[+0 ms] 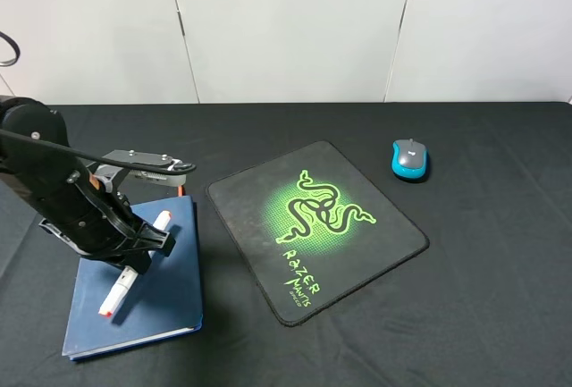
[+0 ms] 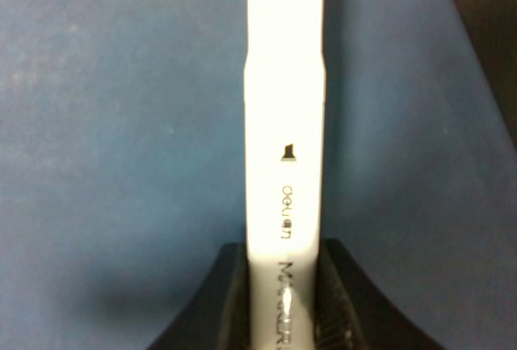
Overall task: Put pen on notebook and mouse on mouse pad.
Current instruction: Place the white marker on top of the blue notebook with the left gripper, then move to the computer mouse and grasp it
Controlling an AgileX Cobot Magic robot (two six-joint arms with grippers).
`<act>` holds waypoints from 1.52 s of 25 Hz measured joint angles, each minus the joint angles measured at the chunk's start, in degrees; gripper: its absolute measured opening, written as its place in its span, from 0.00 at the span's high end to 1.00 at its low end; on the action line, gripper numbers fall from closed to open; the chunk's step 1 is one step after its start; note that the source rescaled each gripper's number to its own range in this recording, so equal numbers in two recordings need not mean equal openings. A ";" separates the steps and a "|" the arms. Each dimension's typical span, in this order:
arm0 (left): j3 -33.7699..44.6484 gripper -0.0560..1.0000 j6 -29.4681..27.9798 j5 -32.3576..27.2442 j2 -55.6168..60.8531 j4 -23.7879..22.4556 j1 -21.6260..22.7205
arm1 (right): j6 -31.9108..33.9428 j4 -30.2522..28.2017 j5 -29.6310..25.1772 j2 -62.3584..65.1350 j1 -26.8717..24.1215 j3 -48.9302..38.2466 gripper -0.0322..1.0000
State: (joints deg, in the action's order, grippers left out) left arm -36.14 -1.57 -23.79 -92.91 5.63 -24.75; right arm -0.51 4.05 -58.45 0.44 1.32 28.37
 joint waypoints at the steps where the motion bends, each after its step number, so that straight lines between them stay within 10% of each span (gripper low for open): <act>1: 0.00 0.94 0.00 0.12 0.00 0.00 0.00 | 0.00 0.00 0.00 0.00 0.00 0.00 0.00; 4: 0.00 0.86 0.00 0.66 0.00 0.00 0.00 | 0.00 0.00 0.00 0.00 0.00 0.00 0.00; 8: 0.00 0.27 -0.05 1.79 0.00 0.00 0.00 | 0.00 0.00 0.00 0.00 0.00 0.00 0.00; 11: 0.00 0.06 -0.05 1.81 0.00 0.00 0.05 | 0.00 0.00 0.00 0.00 0.00 0.00 0.00; 21: -0.18 0.00 -0.05 0.79 0.00 0.04 0.05 | 0.00 0.00 0.00 0.00 0.00 0.00 0.00; 38: -11.72 0.00 -0.05 -20.67 6.32 -0.19 0.05 | 0.00 0.00 0.00 0.00 0.00 0.00 0.00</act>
State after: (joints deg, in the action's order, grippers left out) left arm -47.86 -1.62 -44.46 -86.59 5.44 -24.70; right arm -0.51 4.05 -58.45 0.44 1.32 28.37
